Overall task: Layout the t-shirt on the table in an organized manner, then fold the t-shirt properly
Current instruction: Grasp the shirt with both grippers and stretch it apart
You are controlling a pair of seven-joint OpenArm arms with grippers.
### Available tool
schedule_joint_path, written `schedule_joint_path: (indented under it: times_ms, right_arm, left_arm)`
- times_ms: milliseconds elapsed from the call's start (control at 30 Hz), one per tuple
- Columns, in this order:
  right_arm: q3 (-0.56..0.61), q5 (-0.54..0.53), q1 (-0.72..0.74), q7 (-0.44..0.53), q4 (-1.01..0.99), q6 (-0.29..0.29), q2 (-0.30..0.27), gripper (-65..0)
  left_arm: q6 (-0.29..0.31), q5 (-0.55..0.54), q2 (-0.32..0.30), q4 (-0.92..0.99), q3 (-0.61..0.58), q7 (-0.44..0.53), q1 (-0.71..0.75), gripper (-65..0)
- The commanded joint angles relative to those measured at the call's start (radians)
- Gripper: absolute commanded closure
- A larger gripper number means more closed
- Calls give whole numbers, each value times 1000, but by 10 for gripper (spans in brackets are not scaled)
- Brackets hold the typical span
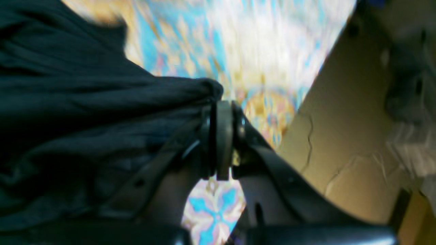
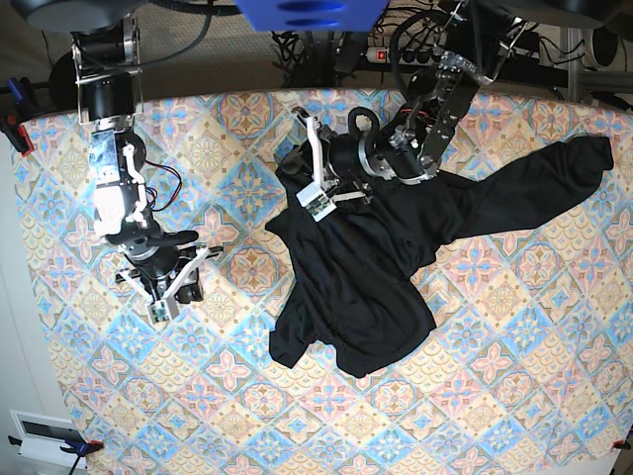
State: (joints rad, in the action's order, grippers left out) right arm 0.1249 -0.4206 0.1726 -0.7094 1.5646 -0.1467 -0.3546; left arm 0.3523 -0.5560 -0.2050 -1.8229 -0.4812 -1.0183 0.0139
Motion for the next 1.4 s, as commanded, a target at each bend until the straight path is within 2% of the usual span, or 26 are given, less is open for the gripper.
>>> schedule_joint_path:
  times_ms: [0,100,200,300,400,467,633,900,1167,1367]
  right_arm:
    - [-3,-24,26,27,20,-3,-11,-117]
    - [0,-54,26,24,20,-12,-8,-117]
    - [31,-57,26,23,20,-80,-7,-117]
    - [85,-57,26,0,20,-83,-7,-123]
    - [155,-57,25,-19,20,-83,-1,-166]
    - [183,-53,25,-19,20,-83,16,-193]
    - [204,-53,26,-22,18,-83,67,-216]
    - [233,-40,31,-19,7,-83,148,-216]
    - [302,101,34,9,-46,-83,228,-216]
    - [350,266,69,37,-112,-83,243,-216]
  left_arm:
    - [4,1,2,-19,8,26,-15,0]
    - [6,46,-4,-25,25,10,-15,-17]
    - [8,35,-37,-85,65,-52,-9,-96]
    - [9,-23,-57,-114,129,-73,-1,-176]
    - [11,-101,-84,-117,240,-64,24,-250]
    - [11,-143,-84,-117,332,-64,28,-277]
    - [8,-187,-84,-113,588,-64,37,-270]
    - [4,-164,-84,-84,858,-64,25,-232]
    - [4,-46,-86,-36,898,-64,2,-205]
    - [4,-37,-86,-36,898,-64,8,-203]
